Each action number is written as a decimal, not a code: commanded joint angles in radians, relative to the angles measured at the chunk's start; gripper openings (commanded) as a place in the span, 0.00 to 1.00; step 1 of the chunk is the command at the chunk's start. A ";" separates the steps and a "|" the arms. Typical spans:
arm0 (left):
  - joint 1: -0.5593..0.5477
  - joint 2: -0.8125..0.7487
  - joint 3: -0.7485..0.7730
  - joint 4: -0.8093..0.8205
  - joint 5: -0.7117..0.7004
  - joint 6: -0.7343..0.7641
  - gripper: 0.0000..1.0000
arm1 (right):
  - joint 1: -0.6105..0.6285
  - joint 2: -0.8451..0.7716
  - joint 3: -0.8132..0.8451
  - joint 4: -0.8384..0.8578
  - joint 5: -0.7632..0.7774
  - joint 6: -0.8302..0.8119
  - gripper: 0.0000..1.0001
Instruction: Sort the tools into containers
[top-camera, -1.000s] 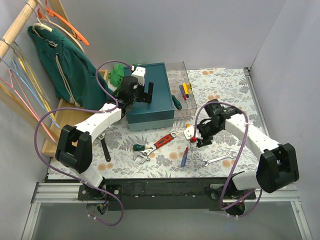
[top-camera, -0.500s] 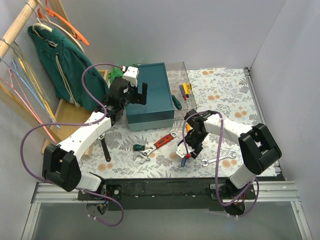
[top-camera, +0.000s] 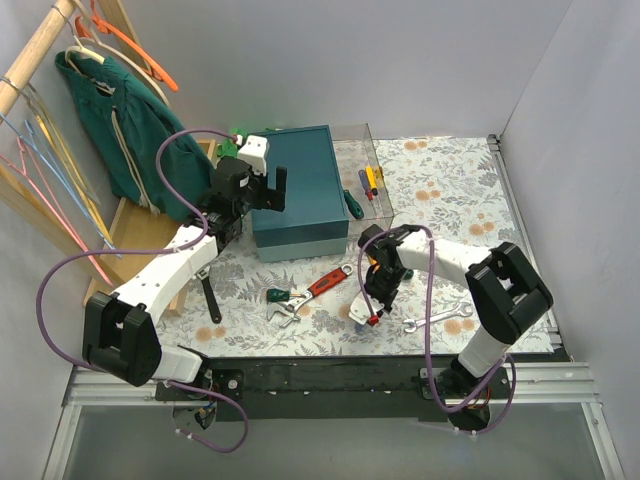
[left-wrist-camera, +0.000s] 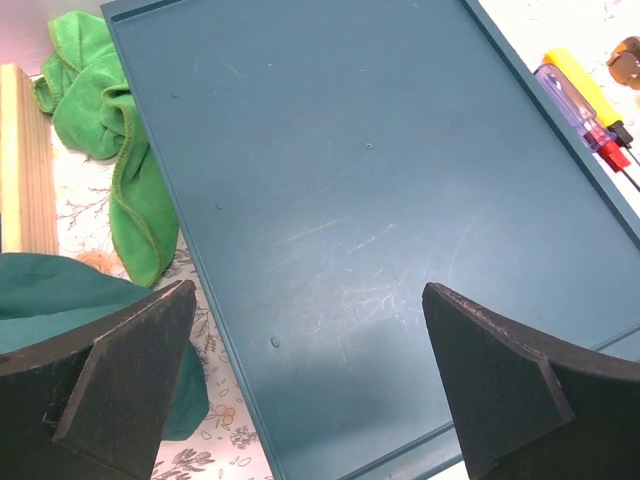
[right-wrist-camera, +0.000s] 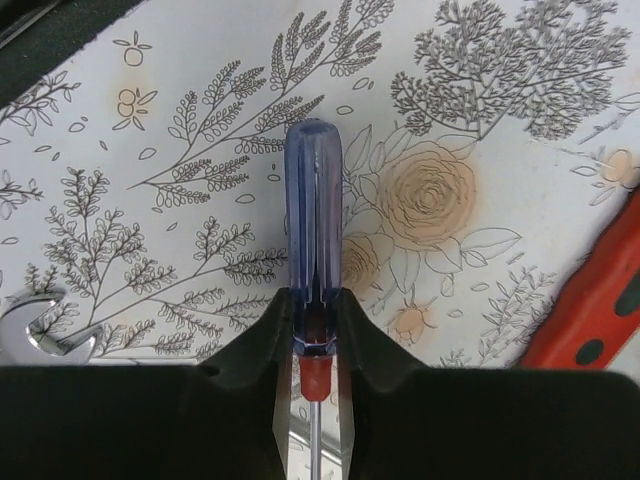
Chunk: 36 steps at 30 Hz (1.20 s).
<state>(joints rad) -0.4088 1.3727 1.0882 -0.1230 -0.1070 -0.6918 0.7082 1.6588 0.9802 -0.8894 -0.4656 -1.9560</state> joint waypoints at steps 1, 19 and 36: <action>0.002 0.009 0.006 0.020 0.030 -0.002 0.98 | -0.022 -0.093 0.161 -0.187 -0.050 -0.015 0.01; 0.002 0.172 0.121 0.057 0.052 -0.054 0.98 | -0.315 0.064 0.943 0.339 -0.282 1.573 0.01; 0.001 0.229 0.242 -0.020 -0.005 0.063 0.98 | -0.461 0.401 1.014 0.661 -0.220 2.370 0.39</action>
<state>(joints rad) -0.4088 1.5990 1.2839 -0.1200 -0.0910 -0.6674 0.2409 2.0529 1.9209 -0.3199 -0.6502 0.3359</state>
